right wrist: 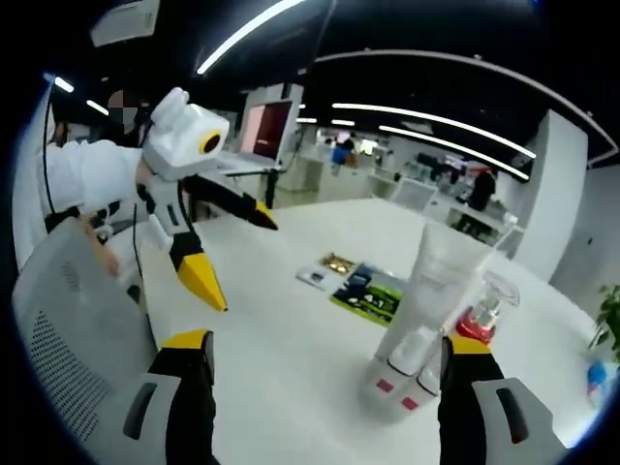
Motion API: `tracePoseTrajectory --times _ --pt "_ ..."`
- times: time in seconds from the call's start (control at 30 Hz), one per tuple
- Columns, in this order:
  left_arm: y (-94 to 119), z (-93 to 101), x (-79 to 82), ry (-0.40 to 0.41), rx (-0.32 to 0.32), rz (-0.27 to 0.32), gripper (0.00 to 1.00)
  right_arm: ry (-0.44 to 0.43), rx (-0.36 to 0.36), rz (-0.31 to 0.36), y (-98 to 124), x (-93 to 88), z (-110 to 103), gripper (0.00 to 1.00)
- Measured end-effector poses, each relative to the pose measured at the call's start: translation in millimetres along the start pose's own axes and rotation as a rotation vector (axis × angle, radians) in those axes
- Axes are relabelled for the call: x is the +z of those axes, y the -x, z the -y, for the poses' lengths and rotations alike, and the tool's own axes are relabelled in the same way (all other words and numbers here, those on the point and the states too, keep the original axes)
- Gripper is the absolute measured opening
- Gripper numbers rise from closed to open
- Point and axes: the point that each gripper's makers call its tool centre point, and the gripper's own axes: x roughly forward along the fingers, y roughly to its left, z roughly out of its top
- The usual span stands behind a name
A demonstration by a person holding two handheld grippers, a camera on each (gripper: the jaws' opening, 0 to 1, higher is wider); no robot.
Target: Arrange the skincare products in the storage area until every visible bottle or jar stands upright without overlapping.
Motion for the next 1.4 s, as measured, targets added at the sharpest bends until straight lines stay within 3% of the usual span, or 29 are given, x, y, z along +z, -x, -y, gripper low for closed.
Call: tracePoseTrajectory --times 0.1,0.27,0.47,0.6,0.77,1.0,1.17,1.4 --pt "-7.4 -4.5 2.3 -0.057 -0.026 -0.004 0.86 -0.003 0.010 -0.004 0.2 0.8 -3.9 0.99" --pt "-18.2 -14.3 6.9 -0.070 -0.027 0.004 0.76 0.015 0.035 -0.006 -2.6 2.8 -11.1 0.99" --pt "-40.4 -30.1 -2.7 -0.134 -0.023 -0.037 0.69 -0.005 0.045 0.015 -5.9 5.1 -15.2 0.99" --pt "-49.3 -41.8 -9.1 -0.241 -0.017 -0.071 0.60 -0.008 0.043 0.020 -5.7 6.4 -15.5 0.96" --pt "-61.9 -56.0 -10.4 -0.304 -0.003 -0.083 0.52 -0.018 0.024 0.029 -4.5 8.4 -8.0 0.96" --pt "-83.4 -67.5 -13.2 -0.453 -0.001 -0.121 0.39 -0.013 0.010 0.026 -3.2 9.6 -4.4 0.95" --pt "-95.3 -73.8 -20.2 -0.629 -0.011 -0.174 0.30 -0.011 0.000 0.032 -0.9 13.8 -2.5 0.95" --pt "-105.7 -74.0 -24.0 -0.688 -0.028 -0.195 0.27 -0.012 0.016 0.042 -1.0 23.7 -7.4 0.94"
